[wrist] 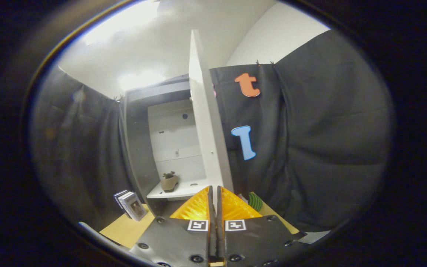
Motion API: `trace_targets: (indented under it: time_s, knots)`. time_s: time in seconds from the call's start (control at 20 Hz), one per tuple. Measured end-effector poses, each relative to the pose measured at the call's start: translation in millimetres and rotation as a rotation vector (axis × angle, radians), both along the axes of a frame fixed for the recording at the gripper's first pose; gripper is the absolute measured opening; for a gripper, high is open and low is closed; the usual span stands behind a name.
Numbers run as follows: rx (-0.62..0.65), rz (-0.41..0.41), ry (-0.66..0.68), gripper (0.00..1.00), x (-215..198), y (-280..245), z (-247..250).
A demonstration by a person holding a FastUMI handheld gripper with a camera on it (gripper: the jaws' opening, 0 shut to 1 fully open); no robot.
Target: Open the shoe cabinet door, grab the shoes and put them into the shoe cabinet, then close the shoe cabinet door.
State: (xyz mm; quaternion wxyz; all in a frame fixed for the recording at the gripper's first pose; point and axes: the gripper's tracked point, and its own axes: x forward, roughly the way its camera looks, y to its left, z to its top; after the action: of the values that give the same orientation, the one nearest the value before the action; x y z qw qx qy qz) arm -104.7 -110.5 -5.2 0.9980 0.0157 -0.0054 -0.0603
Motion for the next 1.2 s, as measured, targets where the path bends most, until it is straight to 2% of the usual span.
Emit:
trace_targets:
  time_s: [0.35, 0.55, 0.7, 1.0, 1.1, 1.2]
  knots:
    - [-0.003, 0.111, 0.08, 0.02, 3, 27, -21]
    - [0.017, 0.156, 0.214, 0.05, -6, 41, -48]
    - [0.051, 0.167, 0.309, 0.08, -6, 54, -74]
    - [0.058, 0.184, 0.466, 0.07, -15, 66, -113]
    - [0.055, 0.186, 0.519, 0.16, -18, 68, -126]
    - [0.044, 0.19, 0.582, 0.15, -25, 69, -139]
